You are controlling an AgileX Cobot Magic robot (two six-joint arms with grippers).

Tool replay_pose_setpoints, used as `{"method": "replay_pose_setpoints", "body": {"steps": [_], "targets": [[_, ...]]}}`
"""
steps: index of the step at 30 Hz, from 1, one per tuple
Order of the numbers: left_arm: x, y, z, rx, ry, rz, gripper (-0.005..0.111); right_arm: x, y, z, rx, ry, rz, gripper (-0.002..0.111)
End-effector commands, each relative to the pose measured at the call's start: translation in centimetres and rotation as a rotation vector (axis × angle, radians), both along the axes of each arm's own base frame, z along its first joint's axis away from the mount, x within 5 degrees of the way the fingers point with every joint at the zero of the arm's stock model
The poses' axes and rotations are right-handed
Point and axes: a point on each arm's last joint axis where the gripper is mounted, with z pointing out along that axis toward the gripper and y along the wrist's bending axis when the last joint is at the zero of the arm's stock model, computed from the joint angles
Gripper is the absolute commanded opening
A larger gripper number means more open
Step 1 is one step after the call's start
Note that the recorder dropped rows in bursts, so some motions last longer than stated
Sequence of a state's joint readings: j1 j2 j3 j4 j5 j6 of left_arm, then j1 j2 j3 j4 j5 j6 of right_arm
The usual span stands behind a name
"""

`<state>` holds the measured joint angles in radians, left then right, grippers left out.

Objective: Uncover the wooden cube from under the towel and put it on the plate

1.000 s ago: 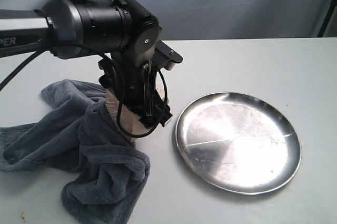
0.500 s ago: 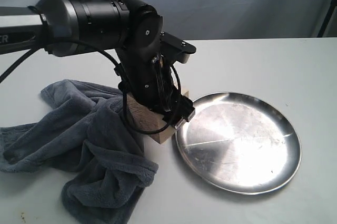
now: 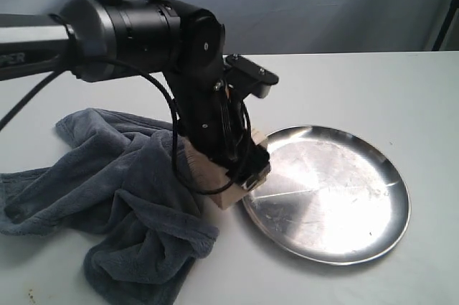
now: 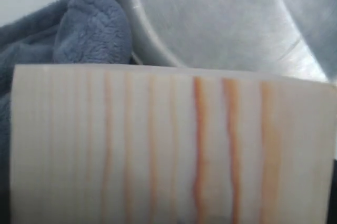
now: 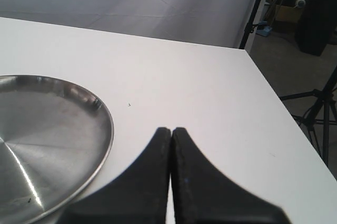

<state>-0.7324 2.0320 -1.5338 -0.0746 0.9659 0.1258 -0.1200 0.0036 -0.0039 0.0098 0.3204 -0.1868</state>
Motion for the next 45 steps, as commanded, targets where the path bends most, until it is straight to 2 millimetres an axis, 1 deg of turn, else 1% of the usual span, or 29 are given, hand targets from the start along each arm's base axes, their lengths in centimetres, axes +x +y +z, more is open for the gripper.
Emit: {"method": "replay_pose_setpoints", "body": {"steps": [1, 4, 6, 10, 15, 19, 20, 23, 25, 26, 29, 31, 32, 34, 35, 37, 40, 42, 45], "targets": [[-0.3, 0.7, -4.2, 0.177, 0.120, -0.007, 0.067, 0.0, 0.0, -0.1, -0.001, 0.000, 0.002, 0.000], [-0.6, 0.8, -6.4, 0.230, 0.187, -0.009, 0.067, 0.0, 0.0, -0.1, -0.001, 0.000, 0.002, 0.000], [-0.7, 0.9, -7.2, 0.243, 0.195, -0.020, 0.067, 0.0, 0.0, -0.1, -0.001, 0.000, 0.002, 0.000], [-0.9, 1.4, -7.3, 0.246, 0.162, -0.065, 0.067, 0.0, 0.0, -0.1, -0.001, 0.000, 0.002, 0.000], [-2.0, 2.7, -7.4, 0.244, 0.116, -0.106, 0.067, 0.0, 0.0, -0.1, -0.001, 0.000, 0.002, 0.000], [-3.0, 3.6, -6.8, 0.172, 0.033, -0.107, 0.067, 0.0, 0.0, -0.1, -0.001, 0.000, 0.002, 0.000], [-3.4, 3.9, -6.3, 0.118, -0.026, -0.096, 0.067, 0.0, 0.0, -0.1, -0.001, 0.000, 0.002, 0.000], [-3.6, 4.1, -5.5, 0.045, -0.100, -0.064, 0.067, 0.0, 0.0, -0.1, -0.001, 0.000, 0.002, 0.000], [-3.6, 4.0, -5.4, 0.031, -0.102, -0.015, 0.073, 0.0, 0.0, -0.1, -0.001, 0.000, 0.002, 0.000], [-3.4, 4.0, -5.3, 0.030, -0.115, 0.015, 0.081, 0.0, 0.0, -0.1, -0.001, 0.000, 0.002, 0.000], [-3.3, 4.2, -5.3, 0.050, -0.124, -0.001, 0.097, 0.0, 0.0, -0.1, -0.001, 0.000, 0.002, 0.000], [-3.3, 4.2, -5.3, 0.049, -0.128, -0.010, 0.102, 0.0, 0.0, -0.1, -0.001, 0.000, 0.002, 0.000], [-3.3, 4.2, -5.3, 0.050, -0.128, -0.012, 0.102, 0.0, 0.0, -0.1, -0.001, 0.000, 0.002, 0.000], [-3.2, 4.3, -4.7, 0.058, -0.159, -0.048, 0.102, 0.0, 0.0, -0.1, -0.001, 0.000, 0.002, 0.000], [-3.1, 4.5, -3.8, 0.065, -0.199, -0.076, 0.102, 0.0, 0.0, -0.1, -0.001, 0.000, 0.002, 0.000], [-3.2, 4.6, -2.0, 0.031, -0.236, -0.070, 0.102, 0.0, 0.0, -0.1, -0.001, 0.000, 0.002, 0.000], [-3.5, 4.6, -0.7, -0.010, -0.243, -0.045, 0.102, 0.0, 0.0, -0.1, -0.001, 0.000, 0.002, 0.000], [-3.6, 4.7, -0.4, -0.009, -0.242, -0.042, 0.102, 0.0, 0.0, -0.1, -0.001, 0.000, 0.002, 0.000], [-3.6, 4.7, -0.7, -0.005, -0.237, -0.043, 0.102, 0.0, 0.0, -0.1, -0.001, 0.000, 0.002, 0.000]]}}
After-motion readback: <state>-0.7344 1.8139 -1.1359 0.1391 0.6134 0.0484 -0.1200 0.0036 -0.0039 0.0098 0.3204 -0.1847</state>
